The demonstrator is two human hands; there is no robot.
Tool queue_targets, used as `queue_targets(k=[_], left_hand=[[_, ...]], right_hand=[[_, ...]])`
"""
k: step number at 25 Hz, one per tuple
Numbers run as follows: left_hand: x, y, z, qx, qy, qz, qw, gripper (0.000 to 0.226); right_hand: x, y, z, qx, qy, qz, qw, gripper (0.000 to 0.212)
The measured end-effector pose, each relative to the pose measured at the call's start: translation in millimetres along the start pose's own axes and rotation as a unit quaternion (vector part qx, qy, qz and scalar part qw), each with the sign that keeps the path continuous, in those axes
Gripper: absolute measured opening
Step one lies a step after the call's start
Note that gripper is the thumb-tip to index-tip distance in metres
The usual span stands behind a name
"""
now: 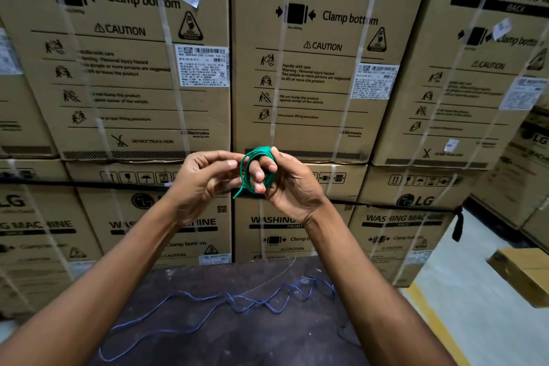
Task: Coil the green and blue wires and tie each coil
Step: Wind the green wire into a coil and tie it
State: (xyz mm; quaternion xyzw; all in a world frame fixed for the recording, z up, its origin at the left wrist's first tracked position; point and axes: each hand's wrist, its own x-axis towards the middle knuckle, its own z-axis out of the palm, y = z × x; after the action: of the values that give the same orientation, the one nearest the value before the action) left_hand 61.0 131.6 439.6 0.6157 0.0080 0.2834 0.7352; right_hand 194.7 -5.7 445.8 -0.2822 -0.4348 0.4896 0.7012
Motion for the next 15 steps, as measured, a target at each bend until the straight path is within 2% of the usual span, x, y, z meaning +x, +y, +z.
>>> queue_targets(k=[7,12,15], left_hand=[[-2,6,-1,0.055,0.010,0.030,0.998,0.045],[3,10,-11,0.070,-0.026,-0.007,0.997,0.043],[2,11,-14,0.075,-0.041,-0.038,0.996,0.055]], right_hand=[[2,6,3,-0.001,-0.025,0.012,1.000,0.037],[2,7,8,0.002,-0.059,0.023,0.998,0.036],[0,9,10,-0.005,-0.072,0.029,0.997,0.037]])
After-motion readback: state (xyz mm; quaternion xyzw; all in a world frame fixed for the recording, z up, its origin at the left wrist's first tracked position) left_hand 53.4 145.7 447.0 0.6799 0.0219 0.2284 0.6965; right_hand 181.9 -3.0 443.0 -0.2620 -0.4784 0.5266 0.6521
